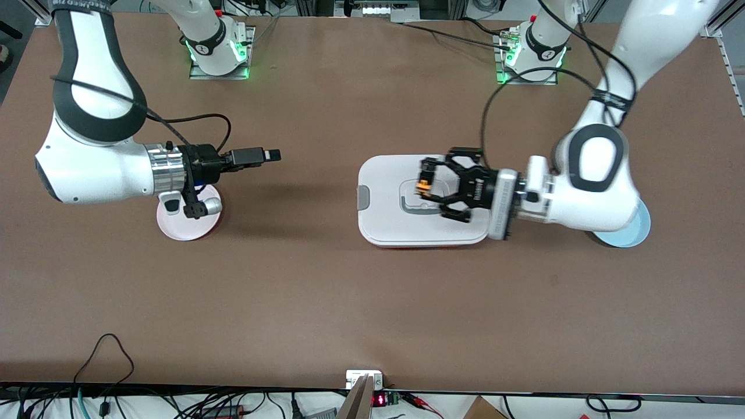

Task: Transfer orange switch to right arm and place
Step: 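Lift the switch with the left gripper toward the right gripper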

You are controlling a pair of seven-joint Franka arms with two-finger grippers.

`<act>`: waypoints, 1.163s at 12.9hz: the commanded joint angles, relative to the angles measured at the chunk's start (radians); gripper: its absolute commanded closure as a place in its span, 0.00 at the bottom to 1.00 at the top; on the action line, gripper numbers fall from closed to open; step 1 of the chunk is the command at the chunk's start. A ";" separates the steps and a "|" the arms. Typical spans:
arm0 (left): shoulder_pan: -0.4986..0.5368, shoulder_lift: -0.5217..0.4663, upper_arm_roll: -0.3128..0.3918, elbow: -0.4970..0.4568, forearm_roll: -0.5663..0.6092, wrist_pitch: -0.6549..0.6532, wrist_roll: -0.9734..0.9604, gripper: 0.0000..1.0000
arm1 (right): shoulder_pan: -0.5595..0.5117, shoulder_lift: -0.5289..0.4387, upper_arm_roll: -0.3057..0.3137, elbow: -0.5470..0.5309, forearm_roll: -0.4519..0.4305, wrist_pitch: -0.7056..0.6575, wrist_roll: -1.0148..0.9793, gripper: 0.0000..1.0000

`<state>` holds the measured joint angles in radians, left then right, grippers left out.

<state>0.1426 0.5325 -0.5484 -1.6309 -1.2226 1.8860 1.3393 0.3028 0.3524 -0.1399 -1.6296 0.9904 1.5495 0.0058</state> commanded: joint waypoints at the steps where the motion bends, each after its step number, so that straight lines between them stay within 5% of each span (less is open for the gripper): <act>1: -0.067 -0.006 0.004 -0.021 -0.118 0.044 0.069 0.90 | 0.001 0.020 0.000 -0.034 0.156 -0.005 0.034 0.00; 6: -0.152 0.030 0.004 -0.021 -0.256 0.122 0.269 0.91 | -0.021 0.014 0.000 -0.185 0.515 0.006 0.034 0.00; 15: -0.187 0.041 0.004 -0.018 -0.348 0.185 0.348 0.93 | 0.002 -0.053 0.129 -0.297 0.689 0.274 0.016 0.00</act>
<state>-0.0385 0.5753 -0.5475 -1.6523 -1.5349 2.0615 1.6443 0.3018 0.3392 -0.0303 -1.8723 1.6324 1.7800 0.0311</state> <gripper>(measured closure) 0.273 0.000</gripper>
